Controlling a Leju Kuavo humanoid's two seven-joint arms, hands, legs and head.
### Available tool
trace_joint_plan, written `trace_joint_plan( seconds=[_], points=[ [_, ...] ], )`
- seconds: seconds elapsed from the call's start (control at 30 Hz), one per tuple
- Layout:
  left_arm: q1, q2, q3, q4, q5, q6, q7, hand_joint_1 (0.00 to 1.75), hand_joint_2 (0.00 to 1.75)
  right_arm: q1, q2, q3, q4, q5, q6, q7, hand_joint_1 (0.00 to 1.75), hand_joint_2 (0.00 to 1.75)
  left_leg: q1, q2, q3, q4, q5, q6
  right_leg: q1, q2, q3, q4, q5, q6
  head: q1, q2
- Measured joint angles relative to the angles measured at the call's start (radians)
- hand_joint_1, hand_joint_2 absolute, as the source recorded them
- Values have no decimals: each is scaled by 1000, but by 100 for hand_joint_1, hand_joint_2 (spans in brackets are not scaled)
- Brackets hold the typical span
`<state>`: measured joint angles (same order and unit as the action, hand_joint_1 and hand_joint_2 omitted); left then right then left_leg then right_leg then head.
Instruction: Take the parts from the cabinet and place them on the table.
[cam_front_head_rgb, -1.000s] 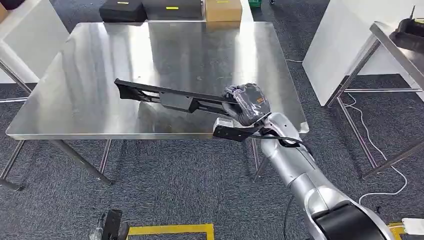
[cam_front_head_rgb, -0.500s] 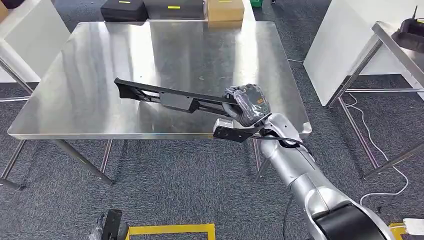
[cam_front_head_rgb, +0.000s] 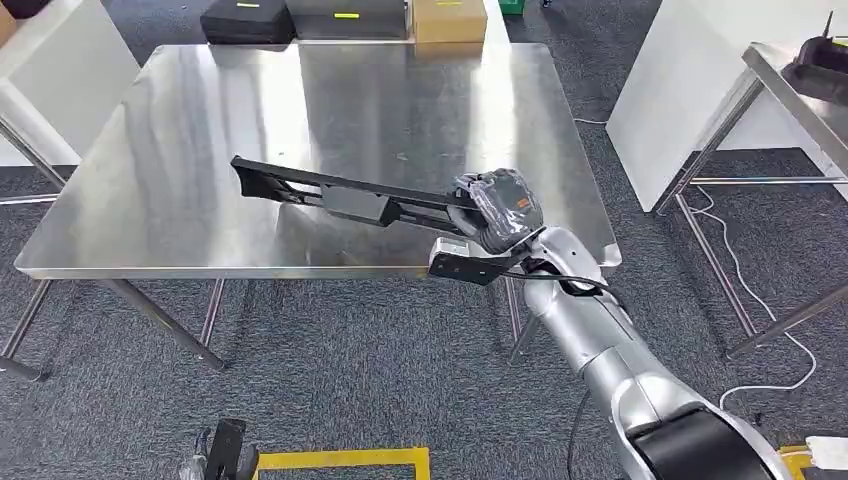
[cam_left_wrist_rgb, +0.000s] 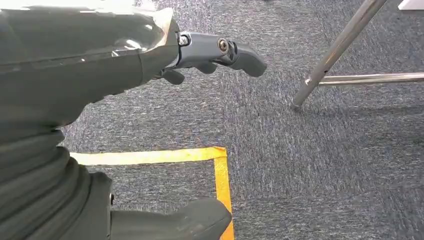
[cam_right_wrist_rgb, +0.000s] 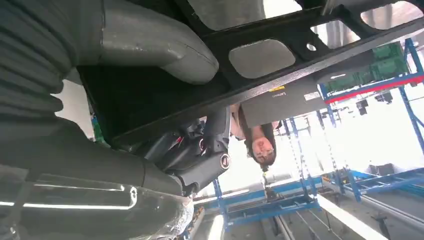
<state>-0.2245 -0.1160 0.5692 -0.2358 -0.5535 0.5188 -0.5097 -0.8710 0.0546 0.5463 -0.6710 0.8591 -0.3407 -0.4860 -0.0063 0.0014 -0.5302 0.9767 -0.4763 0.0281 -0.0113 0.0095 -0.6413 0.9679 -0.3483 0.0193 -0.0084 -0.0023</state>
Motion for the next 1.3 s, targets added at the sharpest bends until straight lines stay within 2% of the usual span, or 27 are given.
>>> trace_joint_plan(
  seconds=[0.07,0.1,0.13,0.17,0.2,0.23,0.3,0.33,0.37,0.4,0.47,0.5,0.53,0.6,0.63,0.73,0.77,0.83,0.87,0.9,0.93,1.03,1.07,1.13,1.2,1.27,1.3],
  points=[
    [0,0,0,0,0,0,0,0,175,0,0,0,0,0,0,0,175,175,0,0,0,0,0,0,0,0,0,0,0,0,0,0],
    [0,0,0,0,0,0,0,0,175,0,0,0,1,0,0,0,175,175,-2,0,-2,5,-2,4,-8,-1,3,-8,4,5,0,0],
    [0,1,0,0,0,0,-1,0,175,-1,0,0,1,0,0,0,175,175,0,0,3,-8,1,18,-12,-1,9,-17,10,16,-3,0],
    [-1,-1,0,0,0,0,-1,0,175,-1,1,0,0,1,0,0,175,175,17,5,24,-36,18,27,1,1,2,-21,5,17,-3,0],
    [-1,-2,0,0,0,0,-4,0,175,-3,-1,0,0,2,0,0,175,175,12,6,33,-47,23,29,0,-2,-3,0,-5,15,1,0],
    [-1,-2,0,0,0,0,-4,0,175,-4,-1,0,1,2,0,0,175,175,17,10,37,-50,24,33,-3,-2,-31,65,-31,7,3,0],
    [0,-4,0,0,0,0,-6,0,175,3,-4,1,4,2,0,0,175,175,18,10,41,-49,21,32,-5,-2,-119,238,-84,3,3,0],
    [0,-4,0,0,0,0,-6,0,175,8,-5,1,7,2,0,0,175,175,18,8,42,-49,16,29,-7,-2,-157,301,-96,8,3,0],
    [2,-4,0,0,0,0,-6,0,175,13,-7,1,9,2,0,0,175,175,19,7,47,-49,12,26,-11,-2,-164,304,-90,15,4,0],
    [4,-5,0,0,0,0,-7,0,175,15,-10,1,10,2,0,0,175,175,23,5,53,-47,6,18,-16,-3,-145,261,-65,25,3,0],
    [4,-5,0,0,0,0,-7,0,175,13,-10,1,10,3,0,0,175,175,34,2,64,-32,-15,1,-26,-10,-56,80,13,51,3,0],
    [3,-3,0,0,-2,3,-9,0,175,14,-11,1,11,3,0,0,175,175,32,4,63,-21,-31,-13,-28,-17,-21,11,11,56,5,0],
    [0,-1,0,-1,-2,6,-9,0,175,12,-13,1,11,4,-2,0,175,175,30,2,54,-15,-40,-21,-16,-6,-8,19,-1,46,14,0],
    [0,-2,0,-1,-3,10,-11,0,175,14,-9,3,12,5,-3,0,175,175,30,0,57,-14,-43,-26,-21,-2,-13,20,-5,26,7,0],
    [1,-3,0,0,-3,11,-11,0,175,17,-11,2,12,4,-3,0,175,175,31,1,61,-17,-44,-28,-14,-2,-15,23,-10,18,-2,0],
    [-3,-4,0,-1,-3,11,-12,0,175,15,-10,1,11,5,-3,0,175,175,42,1,60,6,-67,-41,-20,6,-6,26,-25,-5,-3,0],
    [-3,-4,0,0,-3,11,-12,0,175,14,-10,2,11,5,-3,0,175,175,42,1,29,67,-94,-43,-19,6,-2,25,-29,-11,-5,0],
    [-2,-3,0,0,-3,11,-12,0,175,16,-8,3,12,5,-3,0,175,175,41,0,-85,254,-165,-46,-13,6,4,25,-37,-21,-6,0],
    [0,-3,0,0,-3,11,-11,0,175,19,-9,3,12,5,-3,0,175,175,41,0,-135,320,-176,-45,-11,6,7,26,-39,-25,-5,0],
    [2,-3,0,0,-3,11,-10,0,175,21,-9,3,12,5,-3,0,175,175,41,0,-169,344,-162,-42,-8,7,11,26,-42,-28,-5,0],
    [3,-2,0,0,-3,11,-10,0,175,22,-9,3,12,5,-3,0,175,175,41,0,-174,314,-117,-37,-6,9,17,26,-46,-29,-6,0],
    [2,-1,0,0,-3,11,-8,0,175,20,-8,3,12,6,-3,0,175,175,33,-1,-93,64,60,-10,-3,13,38,24,-58,-24,-5,0],
    [1,0,0,0,-3,11,-5,0,175,18,-7,3,12,6,-3,0,175,175,26,-2,-79,31,51,-5,7,15,38,27,-61,-18,-4,0],
    [0,0,0,0,-3,12,-5,0,175,19,-8,3,12,5,-3,0,175,175,22,0,-82,28,47,-5,4,16,36,24,-65,-9,-4,0],
    [1,-1,0,0,-3,12,-3,0,175,17,-8,2,11,5,-4,0,175,175,19,-1,-74,19,50,4,4,15,41,18,-67,6,-5,0],
    [0,-4,0,0,-5,12,-3,0,175,15,-10,0,11,5,-5,0,175,175,23,0,-59,8,55,16,4,2,15,77,-94,5,-3,0],
    [0,-3,0,0,-5,12,-3,0,175,16,-11,0,12,5,-6,0,175,175,22,0,-57,9,53,20,2,1,-22,150,-125,1,-3,0]
  ],
)
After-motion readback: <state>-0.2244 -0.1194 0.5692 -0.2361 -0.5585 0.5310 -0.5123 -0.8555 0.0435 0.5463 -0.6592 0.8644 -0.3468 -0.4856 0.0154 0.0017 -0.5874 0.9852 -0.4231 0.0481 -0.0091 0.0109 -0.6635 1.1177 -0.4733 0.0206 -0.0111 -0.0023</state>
